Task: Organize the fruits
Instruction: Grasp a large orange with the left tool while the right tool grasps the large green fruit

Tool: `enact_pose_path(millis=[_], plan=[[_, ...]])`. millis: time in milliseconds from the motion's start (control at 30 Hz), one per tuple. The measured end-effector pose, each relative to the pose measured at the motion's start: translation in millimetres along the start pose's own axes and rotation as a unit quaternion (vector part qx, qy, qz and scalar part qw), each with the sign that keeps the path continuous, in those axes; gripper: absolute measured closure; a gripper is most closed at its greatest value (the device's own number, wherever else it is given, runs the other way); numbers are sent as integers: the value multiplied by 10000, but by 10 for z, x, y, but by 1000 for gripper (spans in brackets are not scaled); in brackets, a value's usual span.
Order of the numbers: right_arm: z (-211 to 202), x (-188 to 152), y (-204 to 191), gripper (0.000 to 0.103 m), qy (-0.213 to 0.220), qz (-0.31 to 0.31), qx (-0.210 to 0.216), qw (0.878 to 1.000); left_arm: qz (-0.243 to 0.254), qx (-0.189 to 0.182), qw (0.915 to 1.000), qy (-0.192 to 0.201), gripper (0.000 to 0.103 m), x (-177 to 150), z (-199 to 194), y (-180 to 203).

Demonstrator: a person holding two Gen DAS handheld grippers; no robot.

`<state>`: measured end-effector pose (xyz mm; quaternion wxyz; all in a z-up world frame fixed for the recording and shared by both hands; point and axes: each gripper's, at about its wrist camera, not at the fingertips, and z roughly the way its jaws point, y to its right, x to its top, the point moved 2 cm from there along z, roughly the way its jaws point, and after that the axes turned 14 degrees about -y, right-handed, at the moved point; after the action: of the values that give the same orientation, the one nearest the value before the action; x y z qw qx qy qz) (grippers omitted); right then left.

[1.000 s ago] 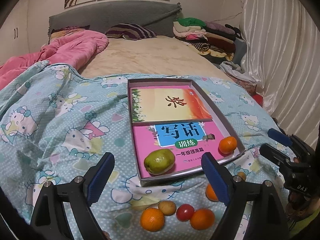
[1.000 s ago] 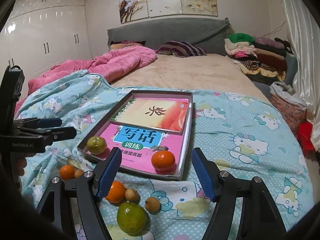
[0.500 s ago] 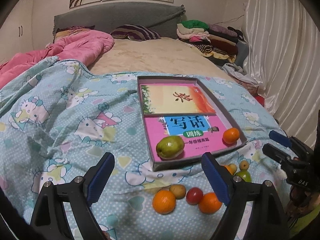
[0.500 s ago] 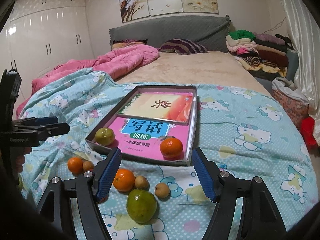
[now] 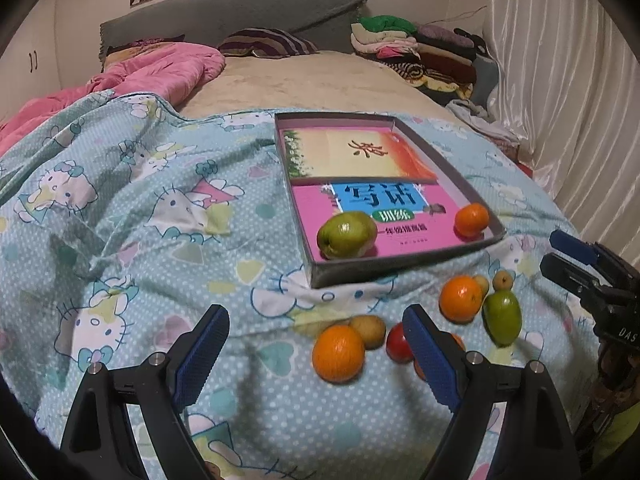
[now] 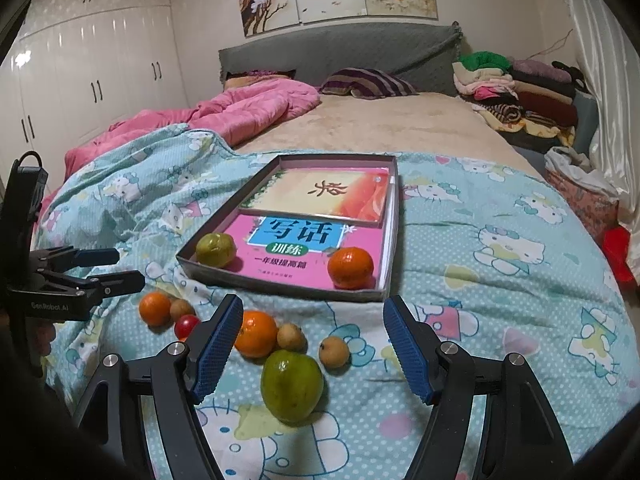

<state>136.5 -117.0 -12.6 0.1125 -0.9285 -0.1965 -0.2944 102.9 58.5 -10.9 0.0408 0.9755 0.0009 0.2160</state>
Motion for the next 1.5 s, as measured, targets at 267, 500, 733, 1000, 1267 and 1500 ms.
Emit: enact_pose_path(millis=[267,500,733,1000,1267,1500], plan=[[57,-158,-35,29,-204,57,24,9998,-5,-25,9998,-180,15,-128,77,-13],[207,-272,-84,29,-524,67,15,9986,15,-51,9995,-306,15,-183,158,-9],[339,-340,-112,29,-808,19,64,9967,2,-154,9991,-383,26,-193,227,-13],[484,-366,-80,43,-1030,83,238,9944,32,-234,9990,-387,35,-194,261,-3],[661,-351,-117,57,-1175,18,307,9926,54,-253,9987,-434,45,-188,334,15],[617,-335,-115,57,-1085,26,344,9935,79,-353,9982,-474,56,-178,403,19]])
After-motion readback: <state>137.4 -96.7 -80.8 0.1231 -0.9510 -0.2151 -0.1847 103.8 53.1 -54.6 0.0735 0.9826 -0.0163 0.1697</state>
